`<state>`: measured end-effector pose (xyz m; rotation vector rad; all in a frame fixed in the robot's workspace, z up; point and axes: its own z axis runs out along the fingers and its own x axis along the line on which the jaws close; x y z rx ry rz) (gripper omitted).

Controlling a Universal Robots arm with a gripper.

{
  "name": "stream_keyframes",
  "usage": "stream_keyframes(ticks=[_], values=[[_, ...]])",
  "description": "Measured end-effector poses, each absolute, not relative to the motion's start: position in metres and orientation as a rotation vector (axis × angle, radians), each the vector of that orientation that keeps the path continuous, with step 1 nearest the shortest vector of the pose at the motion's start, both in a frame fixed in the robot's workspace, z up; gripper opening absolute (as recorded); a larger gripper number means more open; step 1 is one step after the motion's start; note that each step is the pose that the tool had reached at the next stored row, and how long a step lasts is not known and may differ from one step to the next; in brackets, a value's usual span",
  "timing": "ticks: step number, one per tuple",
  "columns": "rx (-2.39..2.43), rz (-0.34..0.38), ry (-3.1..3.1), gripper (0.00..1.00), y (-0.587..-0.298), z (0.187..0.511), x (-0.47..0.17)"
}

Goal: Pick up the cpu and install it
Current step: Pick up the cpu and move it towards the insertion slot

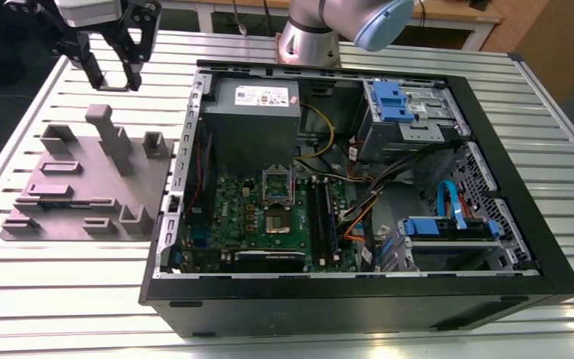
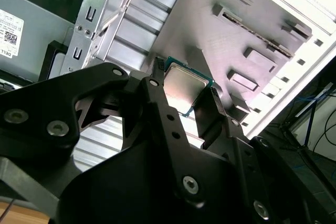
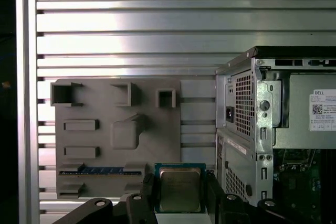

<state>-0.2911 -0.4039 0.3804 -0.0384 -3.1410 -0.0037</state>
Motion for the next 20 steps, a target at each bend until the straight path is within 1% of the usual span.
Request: stream_keyframes(ticks=[20], values=[[-0.038,-0.004,-3.141,0.47,-0.4063,0.3804,-0.2839]])
